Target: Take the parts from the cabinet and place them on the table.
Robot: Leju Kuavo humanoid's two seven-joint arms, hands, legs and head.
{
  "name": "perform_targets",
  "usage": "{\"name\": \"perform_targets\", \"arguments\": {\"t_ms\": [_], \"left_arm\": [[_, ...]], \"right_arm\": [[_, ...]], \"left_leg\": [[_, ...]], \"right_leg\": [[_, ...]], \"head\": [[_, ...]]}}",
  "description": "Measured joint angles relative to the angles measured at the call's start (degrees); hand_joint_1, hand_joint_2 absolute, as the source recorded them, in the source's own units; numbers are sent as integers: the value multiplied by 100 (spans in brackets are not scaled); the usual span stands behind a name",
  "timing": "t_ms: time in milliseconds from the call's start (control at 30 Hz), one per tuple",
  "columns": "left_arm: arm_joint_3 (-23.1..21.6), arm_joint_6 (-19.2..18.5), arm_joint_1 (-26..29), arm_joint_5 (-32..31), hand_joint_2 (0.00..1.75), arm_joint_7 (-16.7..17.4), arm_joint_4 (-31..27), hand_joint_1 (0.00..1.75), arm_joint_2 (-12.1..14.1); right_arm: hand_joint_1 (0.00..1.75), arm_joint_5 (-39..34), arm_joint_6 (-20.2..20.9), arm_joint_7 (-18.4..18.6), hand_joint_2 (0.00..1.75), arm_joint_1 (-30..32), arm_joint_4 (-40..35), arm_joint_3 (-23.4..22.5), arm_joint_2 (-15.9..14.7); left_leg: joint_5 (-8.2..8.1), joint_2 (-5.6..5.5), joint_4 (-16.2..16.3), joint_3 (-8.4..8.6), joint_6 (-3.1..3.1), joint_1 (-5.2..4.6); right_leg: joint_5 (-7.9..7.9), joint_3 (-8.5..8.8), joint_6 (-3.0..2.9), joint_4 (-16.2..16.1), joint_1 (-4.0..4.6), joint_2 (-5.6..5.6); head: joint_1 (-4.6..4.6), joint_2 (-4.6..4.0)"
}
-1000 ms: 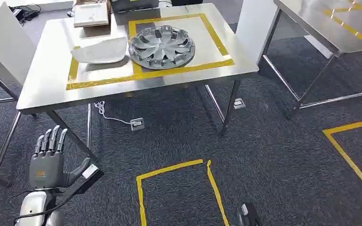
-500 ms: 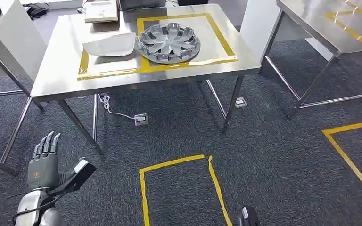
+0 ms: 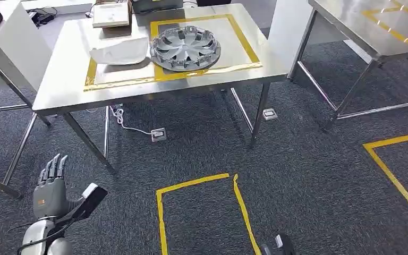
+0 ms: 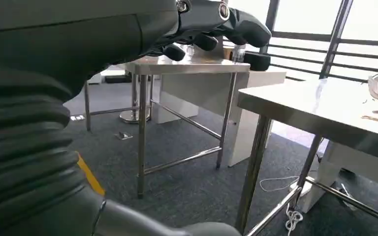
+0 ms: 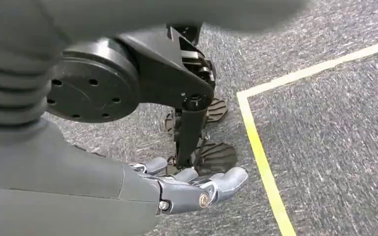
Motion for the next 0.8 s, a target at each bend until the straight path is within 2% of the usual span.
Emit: {"name": "perform_targets", "arguments": {"t_ms": [167, 200, 267, 300, 400, 500, 533, 800], "left_arm": [[26, -7, 29, 17, 175, -9, 24, 0, -24], [35, -24, 37, 37, 175, -11, 35, 0, -28], [72, -44, 76, 98, 175, -9, 59, 0, -44], [94, -44, 109, 129, 175, -13, 79, 0, -63], [223, 15, 236, 299, 175, -109, 218, 0, -142], [312, 11, 439, 597, 175, -124, 489, 0, -206], [323, -13, 502, 722, 0, -109, 557, 0, -212], [363, -356, 850, 1686, 0, 120, 1088, 0, -260]], "right_arm": [[0, 7, 53, 0, 175, -1, 0, -13, 0], [0, 7, 70, 6, 0, -1, 0, -13, 0], [0, 20, 79, 15, 0, 0, 0, -15, 0], [0, 24, 87, 15, 175, 0, 0, -15, 0], [0, 13, -98, -105, 175, -3, 0, -22, 0], [0, -53, -206, -54, 175, 47, -11, 160, -48], [0, -133, -253, -18, 0, 68, -22, 264, -63], [0, -817, -454, 192, 0, 256, -166, 1180, -236]], "left_leg": [[6, -2, 2, -11, 1, -1], [6, -1, 3, -12, 1, -1], [6, -1, 6, -14, 2, -1], [6, -1, 7, -15, 2, -2], [6, -1, 9, -20, 3, -3], [5, -1, 10, -25, 5, -5], [5, -1, 12, -30, 5, -5], [7, -3, 12, -46, 9, -4]], "right_leg": [[7, -5, 5, 0, -2, -2], [7, -6, 5, 0, -2, -1], [9, -6, 7, 0, -4, -1], [10, -7, 9, 0, -4, -1], [12, -9, 12, 0, -6, 0], [12, -16, 12, 0, -7, 0], [12, -21, 12, 0, -7, 0], [14, -33, 15, 0, -6, -6]], "head": [[0, 0], [0, 0], [0, 0], [0, 0], [0, 0], [0, 0], [0, 0], [0, 0]]}}
